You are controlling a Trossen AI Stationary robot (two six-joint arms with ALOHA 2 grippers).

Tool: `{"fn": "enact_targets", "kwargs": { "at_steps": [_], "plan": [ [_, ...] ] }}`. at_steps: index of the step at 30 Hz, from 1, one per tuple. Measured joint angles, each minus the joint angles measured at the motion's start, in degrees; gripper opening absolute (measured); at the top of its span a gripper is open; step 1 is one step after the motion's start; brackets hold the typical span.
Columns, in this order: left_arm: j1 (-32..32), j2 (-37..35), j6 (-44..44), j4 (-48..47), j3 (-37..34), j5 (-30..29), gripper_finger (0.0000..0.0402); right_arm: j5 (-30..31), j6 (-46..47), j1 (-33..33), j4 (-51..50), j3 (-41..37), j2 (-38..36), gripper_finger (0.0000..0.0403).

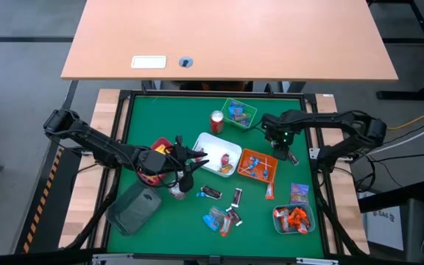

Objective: Sort candy
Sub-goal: Put the brown chocolate bar into the black bin

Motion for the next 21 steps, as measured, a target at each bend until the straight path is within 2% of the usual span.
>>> {"fn": "enact_targets", "kwargs": {
  "at_steps": [14,21],
  "plan": [
    [0.0,0.0,-0.02,0.0,0.0,0.0,0.0099,0.04,0.02,0.0,-0.25,0.33,5.4,0.0154],
    [0.0,0.0,-0.02,0.0,0.0,0.01,0.0099,0.03,0.02,0.01,-0.33,0.24,5.42,0.0102]
  ]
}}
